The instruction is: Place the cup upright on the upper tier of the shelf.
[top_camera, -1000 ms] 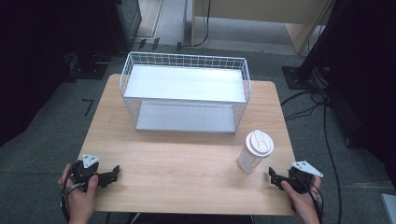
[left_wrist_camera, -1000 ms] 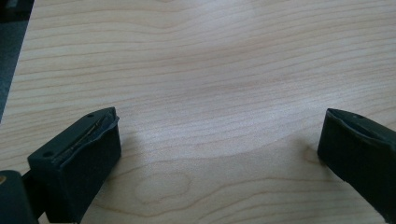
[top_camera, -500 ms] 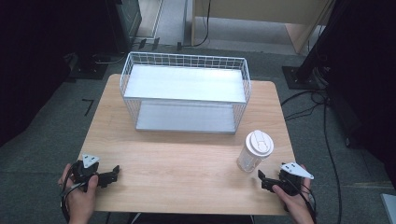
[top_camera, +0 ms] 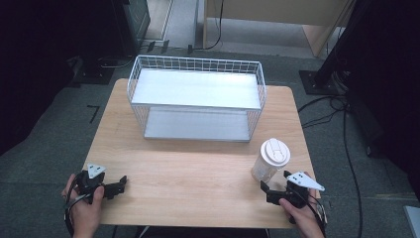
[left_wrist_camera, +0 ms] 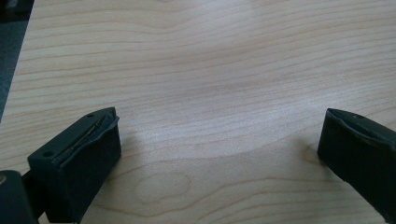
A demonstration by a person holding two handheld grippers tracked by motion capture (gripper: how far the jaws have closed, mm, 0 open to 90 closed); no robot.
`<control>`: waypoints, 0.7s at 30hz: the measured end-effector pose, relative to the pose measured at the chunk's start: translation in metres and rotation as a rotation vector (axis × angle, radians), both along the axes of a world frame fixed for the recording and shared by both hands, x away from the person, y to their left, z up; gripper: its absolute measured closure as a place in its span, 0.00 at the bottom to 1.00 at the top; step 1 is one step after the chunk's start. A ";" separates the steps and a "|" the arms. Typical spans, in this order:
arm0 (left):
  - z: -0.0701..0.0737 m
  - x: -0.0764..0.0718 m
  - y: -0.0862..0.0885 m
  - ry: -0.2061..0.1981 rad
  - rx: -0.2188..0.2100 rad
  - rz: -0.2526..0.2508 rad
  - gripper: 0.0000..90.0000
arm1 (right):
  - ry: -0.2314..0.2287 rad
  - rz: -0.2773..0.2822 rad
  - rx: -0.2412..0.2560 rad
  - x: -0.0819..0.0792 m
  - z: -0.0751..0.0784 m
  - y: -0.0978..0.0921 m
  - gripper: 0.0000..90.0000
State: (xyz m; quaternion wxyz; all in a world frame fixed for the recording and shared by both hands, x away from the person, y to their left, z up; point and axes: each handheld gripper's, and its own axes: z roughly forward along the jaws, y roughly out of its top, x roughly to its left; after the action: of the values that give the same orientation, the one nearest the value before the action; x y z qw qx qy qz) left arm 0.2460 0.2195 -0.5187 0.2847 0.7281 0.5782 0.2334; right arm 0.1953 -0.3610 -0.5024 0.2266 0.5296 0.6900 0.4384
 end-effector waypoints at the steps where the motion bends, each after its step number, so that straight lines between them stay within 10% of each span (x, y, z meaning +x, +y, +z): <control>1: 0.000 0.000 0.000 0.000 0.000 0.000 0.00 | -0.006 -0.002 0.003 0.000 0.001 0.002 0.05; 21: 0.000 0.000 0.000 0.000 0.000 0.000 0.00 | -0.145 -0.099 0.020 0.018 0.016 0.022 0.14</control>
State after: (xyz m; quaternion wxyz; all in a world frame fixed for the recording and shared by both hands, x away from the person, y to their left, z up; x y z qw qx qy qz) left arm 0.2460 0.2194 -0.5187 0.2844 0.7282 0.5782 0.2335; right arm 0.2134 -0.3391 -0.4869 0.2920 0.5322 0.6404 0.4706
